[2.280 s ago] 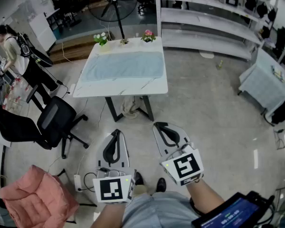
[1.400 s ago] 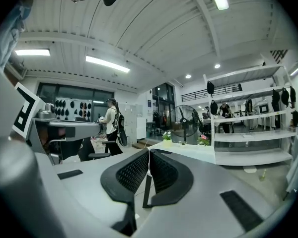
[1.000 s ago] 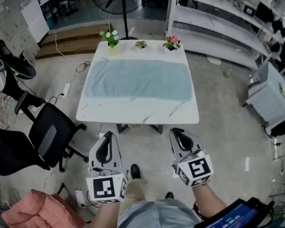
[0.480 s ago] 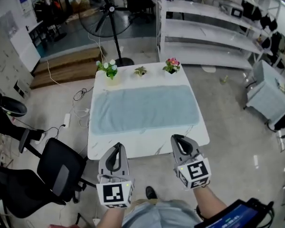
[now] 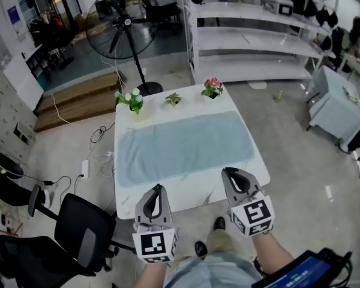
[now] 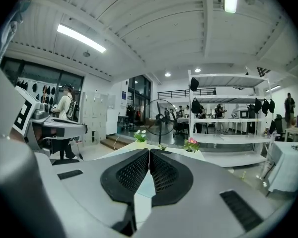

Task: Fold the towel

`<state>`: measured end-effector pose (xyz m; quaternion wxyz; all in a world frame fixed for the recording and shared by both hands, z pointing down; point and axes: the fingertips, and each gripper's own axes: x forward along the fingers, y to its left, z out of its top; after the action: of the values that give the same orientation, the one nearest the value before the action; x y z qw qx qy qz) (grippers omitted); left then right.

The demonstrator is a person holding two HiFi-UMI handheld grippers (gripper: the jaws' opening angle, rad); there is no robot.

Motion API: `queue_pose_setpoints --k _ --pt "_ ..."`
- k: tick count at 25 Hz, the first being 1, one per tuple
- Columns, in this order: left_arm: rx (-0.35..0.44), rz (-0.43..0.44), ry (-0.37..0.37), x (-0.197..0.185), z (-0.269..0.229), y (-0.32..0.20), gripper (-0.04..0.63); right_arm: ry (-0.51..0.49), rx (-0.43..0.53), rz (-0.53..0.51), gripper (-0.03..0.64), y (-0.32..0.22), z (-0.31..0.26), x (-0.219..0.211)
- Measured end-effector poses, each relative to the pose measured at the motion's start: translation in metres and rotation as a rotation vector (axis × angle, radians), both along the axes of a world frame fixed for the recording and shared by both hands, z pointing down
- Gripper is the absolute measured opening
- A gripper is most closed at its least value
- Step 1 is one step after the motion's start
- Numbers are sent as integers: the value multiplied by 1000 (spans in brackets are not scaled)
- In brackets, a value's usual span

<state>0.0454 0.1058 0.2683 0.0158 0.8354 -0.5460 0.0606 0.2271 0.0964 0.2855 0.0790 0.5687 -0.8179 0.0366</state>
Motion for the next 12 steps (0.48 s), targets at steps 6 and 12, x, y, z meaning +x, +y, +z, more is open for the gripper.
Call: queue_pose_setpoints --k 6,12 --pt "13 -18 -13 -7 1 -20 8 -4 -8 38 26 -11 4 16" --pt "-15 -9 -25 7 9 -54 8 -11 -46 85 40 -46 24 46"
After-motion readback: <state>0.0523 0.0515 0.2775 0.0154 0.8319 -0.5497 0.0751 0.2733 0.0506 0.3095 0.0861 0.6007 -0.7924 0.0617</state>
